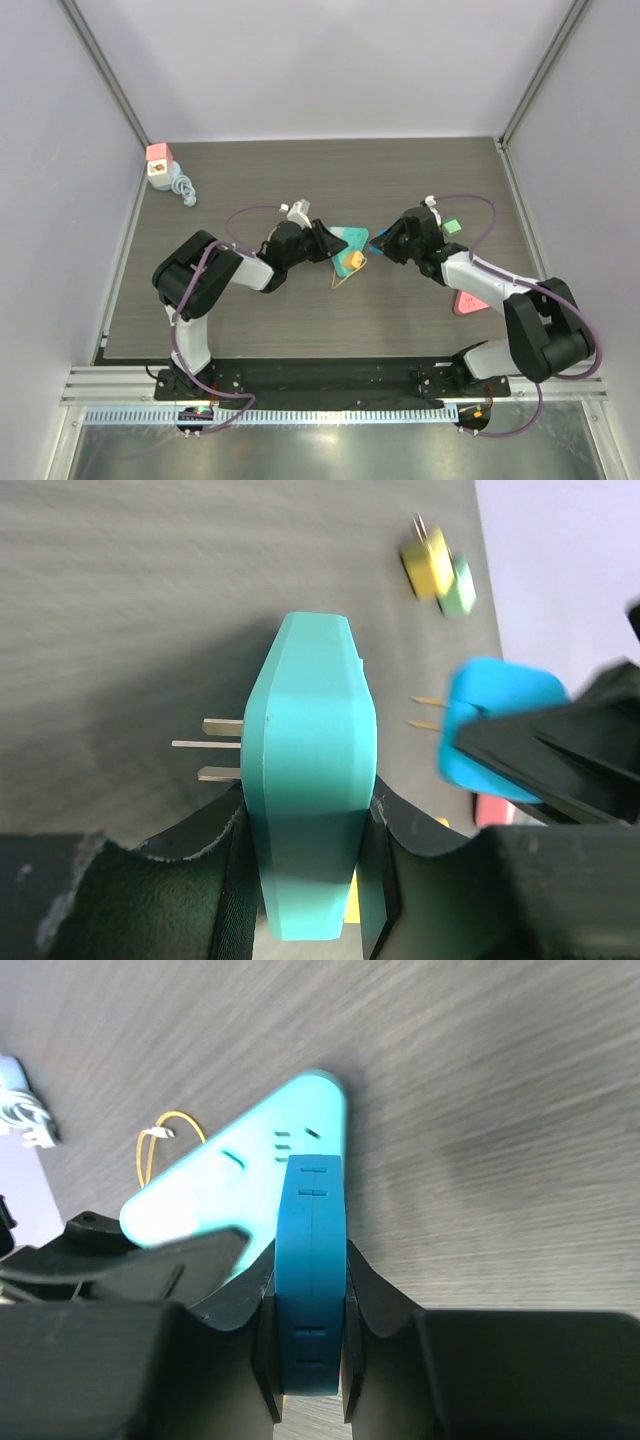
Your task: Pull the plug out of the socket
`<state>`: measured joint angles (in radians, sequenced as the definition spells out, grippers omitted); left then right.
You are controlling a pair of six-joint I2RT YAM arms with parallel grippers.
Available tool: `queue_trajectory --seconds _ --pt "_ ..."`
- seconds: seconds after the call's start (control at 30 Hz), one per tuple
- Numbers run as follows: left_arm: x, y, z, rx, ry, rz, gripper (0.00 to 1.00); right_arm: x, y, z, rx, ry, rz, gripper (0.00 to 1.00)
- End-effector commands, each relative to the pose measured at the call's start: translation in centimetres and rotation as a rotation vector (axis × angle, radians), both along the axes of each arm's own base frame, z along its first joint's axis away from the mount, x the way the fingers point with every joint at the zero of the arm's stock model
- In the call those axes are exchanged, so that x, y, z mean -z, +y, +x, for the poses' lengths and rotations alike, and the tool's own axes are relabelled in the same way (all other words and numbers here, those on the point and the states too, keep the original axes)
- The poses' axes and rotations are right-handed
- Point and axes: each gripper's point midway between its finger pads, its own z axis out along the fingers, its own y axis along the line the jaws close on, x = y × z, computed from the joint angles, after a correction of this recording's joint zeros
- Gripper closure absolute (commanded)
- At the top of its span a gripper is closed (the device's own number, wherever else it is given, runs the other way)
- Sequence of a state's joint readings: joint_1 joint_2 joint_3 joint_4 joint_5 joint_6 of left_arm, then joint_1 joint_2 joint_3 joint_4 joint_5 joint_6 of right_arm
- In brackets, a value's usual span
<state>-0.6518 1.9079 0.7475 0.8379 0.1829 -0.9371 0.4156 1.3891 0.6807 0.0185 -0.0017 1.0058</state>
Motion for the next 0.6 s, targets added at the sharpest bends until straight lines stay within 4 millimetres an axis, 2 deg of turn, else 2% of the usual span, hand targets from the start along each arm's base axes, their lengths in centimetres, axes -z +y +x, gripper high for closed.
queue_trajectory --seconds 0.0,0.13,0.17,0.3,0.4,0.47,0.5,0.57 --pt "3.3 3.3 1.5 -0.139 0.044 0.171 1.00 -1.8 -0.8 0.3 -0.039 -0.039 0.024 0.99" --pt "3.3 3.0 1.4 -0.129 0.046 0.165 1.00 -2.3 -2.0 0.3 -0.019 -0.064 0.015 0.99" --pt "3.3 3.0 1.5 -0.128 0.045 0.162 1.00 -2.0 -2.7 -0.1 -0.007 -0.043 -0.005 0.99" --pt "2.9 2.5 1.2 -0.100 0.029 0.136 1.00 -1.0 -5.3 0.4 0.034 -0.033 -0.072 0.99" --pt "2.8 2.2 1.1 -0.083 0.028 0.126 1.00 0.3 -7.4 1.2 0.063 -0.005 -0.109 0.97" --pt "2.9 2.0 1.0 -0.072 0.032 0.123 1.00 0.4 -8.5 2.1 0.078 -0.006 -0.110 0.94" --pt "2.9 2.0 1.0 -0.072 0.034 0.123 1.00 1.1 -8.7 2.3 0.075 0.010 -0.115 0.92" --pt "2.8 2.0 1.0 -0.072 0.032 0.121 1.00 1.2 -9.0 3.1 0.069 0.003 -0.123 0.90"
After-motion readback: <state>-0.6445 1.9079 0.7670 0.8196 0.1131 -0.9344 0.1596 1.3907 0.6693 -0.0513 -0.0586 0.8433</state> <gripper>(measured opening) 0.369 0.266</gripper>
